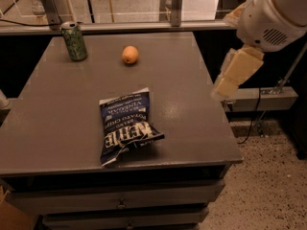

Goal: Pick orange

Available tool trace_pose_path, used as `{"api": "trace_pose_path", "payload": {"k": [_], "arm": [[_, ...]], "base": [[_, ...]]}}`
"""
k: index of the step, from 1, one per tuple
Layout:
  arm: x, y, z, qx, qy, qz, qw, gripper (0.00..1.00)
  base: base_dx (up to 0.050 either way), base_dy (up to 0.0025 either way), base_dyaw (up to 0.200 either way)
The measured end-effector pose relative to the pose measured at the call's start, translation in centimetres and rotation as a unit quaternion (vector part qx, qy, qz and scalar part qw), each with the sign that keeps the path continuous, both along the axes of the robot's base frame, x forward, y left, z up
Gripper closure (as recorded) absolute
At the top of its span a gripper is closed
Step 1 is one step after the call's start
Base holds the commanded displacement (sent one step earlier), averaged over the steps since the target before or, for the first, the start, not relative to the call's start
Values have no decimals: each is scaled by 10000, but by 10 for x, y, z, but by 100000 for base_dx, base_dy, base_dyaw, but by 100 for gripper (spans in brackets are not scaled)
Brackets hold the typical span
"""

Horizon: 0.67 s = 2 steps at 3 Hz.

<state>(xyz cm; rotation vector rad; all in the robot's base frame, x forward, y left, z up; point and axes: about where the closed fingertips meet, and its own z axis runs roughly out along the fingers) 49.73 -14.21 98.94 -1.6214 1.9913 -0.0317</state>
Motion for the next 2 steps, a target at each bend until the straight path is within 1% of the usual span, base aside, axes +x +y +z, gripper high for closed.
{"api": "trace_pose_path", "payload": {"k": [1,2], "arm": [[43,35,-11,459,-56,94,9989,0],[90,78,-25,897,-10,167,9958,0]], "base": [[0,0,0],[0,0,0]]}}
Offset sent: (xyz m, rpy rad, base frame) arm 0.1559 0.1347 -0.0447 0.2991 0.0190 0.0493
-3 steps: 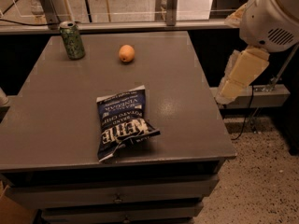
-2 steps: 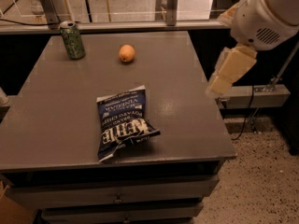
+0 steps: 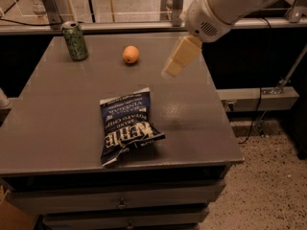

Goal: Pick orange

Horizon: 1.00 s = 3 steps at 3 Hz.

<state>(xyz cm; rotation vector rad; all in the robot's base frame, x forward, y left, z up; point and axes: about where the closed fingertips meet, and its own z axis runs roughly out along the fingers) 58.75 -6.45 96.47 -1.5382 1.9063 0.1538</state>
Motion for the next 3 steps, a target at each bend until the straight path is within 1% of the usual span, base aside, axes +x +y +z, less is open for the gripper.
{"api": "trace_pose_path", "payload": {"k": [1,2,3], "arm": [[46,47,-21,351,119,34,9993,0],[82,91,-44,578,213,52,9981,0],[112,127,-69,697,314,-8,9971,0]], "base": [[0,0,0],[0,0,0],[0,0,0]]}}
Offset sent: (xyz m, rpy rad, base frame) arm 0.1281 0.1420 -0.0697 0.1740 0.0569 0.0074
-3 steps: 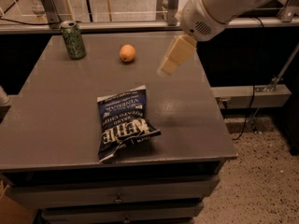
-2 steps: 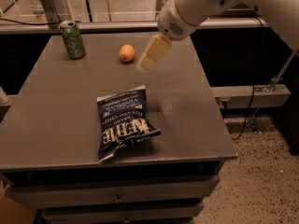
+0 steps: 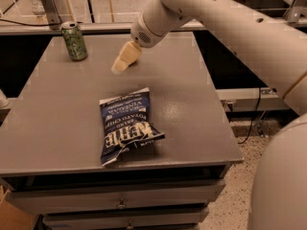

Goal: Pick orange

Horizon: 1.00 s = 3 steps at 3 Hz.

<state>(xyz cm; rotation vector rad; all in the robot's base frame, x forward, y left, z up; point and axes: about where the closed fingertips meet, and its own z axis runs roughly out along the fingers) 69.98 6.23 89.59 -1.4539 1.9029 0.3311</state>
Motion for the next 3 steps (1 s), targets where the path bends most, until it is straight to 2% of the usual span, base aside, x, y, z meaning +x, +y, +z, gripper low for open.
{"api": "trace_pose_path", "payload": {"k": [1,2,3], "arm": [[29,19,-22,71,88,-152,9998,0],[52,25,-41,88,161,-322,9993,0],[71,18,-60,59,231,-539,9983,0]], "base": [[0,0,0],[0,0,0],[0,0,0]]}}
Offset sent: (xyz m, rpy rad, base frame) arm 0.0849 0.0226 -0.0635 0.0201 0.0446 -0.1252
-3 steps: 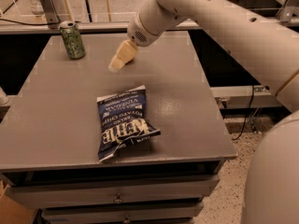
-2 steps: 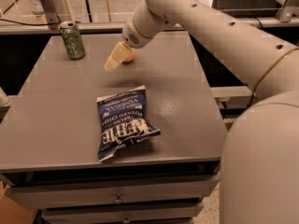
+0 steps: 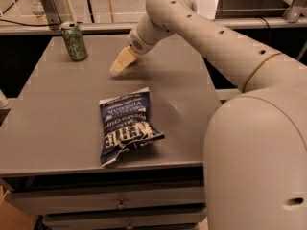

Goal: Pick orange

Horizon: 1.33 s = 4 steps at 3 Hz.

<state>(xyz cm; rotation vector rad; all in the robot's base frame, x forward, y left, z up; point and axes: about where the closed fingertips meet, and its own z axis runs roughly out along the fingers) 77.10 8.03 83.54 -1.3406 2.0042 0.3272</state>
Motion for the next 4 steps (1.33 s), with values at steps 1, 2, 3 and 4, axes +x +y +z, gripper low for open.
{"api": "trace_pose_path", "payload": {"k": [1,2,3,4], "arm": [[11,-10,-11,10,21,-145,9999,16],[18,-18,-7,77,-34,-229,9997,40],[21,-30,9,169,-94,-326,9993,64],[6,-40,41,502,-94,-232,9984,87]], "base": [[0,0,0],[0,0,0],[0,0,0],[0,0,0]]}}
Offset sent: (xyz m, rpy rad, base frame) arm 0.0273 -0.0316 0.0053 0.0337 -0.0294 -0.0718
